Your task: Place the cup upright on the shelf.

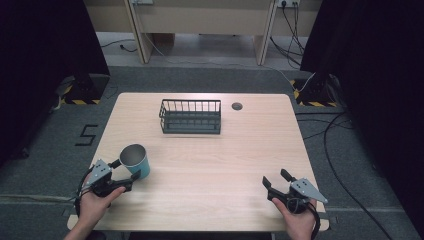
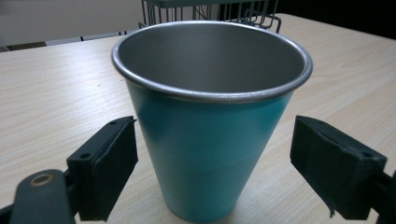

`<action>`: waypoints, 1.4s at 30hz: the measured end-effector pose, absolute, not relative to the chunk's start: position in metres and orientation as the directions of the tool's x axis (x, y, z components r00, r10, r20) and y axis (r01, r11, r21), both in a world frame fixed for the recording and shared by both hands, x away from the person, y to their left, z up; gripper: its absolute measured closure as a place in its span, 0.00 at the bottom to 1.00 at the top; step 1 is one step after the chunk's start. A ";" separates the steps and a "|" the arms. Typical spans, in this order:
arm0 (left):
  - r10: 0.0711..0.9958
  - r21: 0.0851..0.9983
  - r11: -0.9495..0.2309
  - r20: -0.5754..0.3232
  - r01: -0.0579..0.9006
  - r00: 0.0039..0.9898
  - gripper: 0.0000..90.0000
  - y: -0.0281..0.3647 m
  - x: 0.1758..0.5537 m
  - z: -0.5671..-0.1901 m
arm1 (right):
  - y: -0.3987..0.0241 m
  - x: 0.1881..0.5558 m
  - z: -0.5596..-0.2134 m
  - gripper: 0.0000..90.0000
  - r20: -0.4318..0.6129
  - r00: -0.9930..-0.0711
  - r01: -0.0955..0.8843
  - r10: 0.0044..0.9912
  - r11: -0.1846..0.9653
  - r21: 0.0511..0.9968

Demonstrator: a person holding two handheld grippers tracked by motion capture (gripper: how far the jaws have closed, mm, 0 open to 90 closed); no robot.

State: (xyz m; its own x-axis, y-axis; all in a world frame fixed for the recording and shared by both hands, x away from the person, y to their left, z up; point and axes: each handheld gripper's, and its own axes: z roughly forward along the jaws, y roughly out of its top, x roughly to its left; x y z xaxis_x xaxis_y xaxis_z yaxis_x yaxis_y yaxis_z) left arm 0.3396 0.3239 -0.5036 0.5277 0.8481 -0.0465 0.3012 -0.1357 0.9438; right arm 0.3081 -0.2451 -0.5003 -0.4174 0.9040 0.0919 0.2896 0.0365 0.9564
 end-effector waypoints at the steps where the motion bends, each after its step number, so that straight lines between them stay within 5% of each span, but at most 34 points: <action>1: 0.848 0.943 -0.138 -0.045 0.302 0.528 0.16 0.323 0.341 -0.504 | -0.246 0.309 -0.501 0.27 0.096 -0.417 0.293 0.904 0.034 0.955; 42: 0.831 0.962 -0.112 -0.046 0.247 0.554 0.18 0.315 0.367 -0.494 | -0.245 0.311 -0.504 0.27 0.100 -0.407 0.312 0.908 0.036 0.950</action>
State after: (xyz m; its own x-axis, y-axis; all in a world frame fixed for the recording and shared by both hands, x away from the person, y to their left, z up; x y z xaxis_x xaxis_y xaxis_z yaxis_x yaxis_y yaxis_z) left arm 0.3675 0.3146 -0.4940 0.5540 0.8313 -0.0459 0.2473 -0.1117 0.9625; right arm 0.3108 -0.2448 -0.5043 -0.4072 0.9079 0.0996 0.3116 0.0356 0.9495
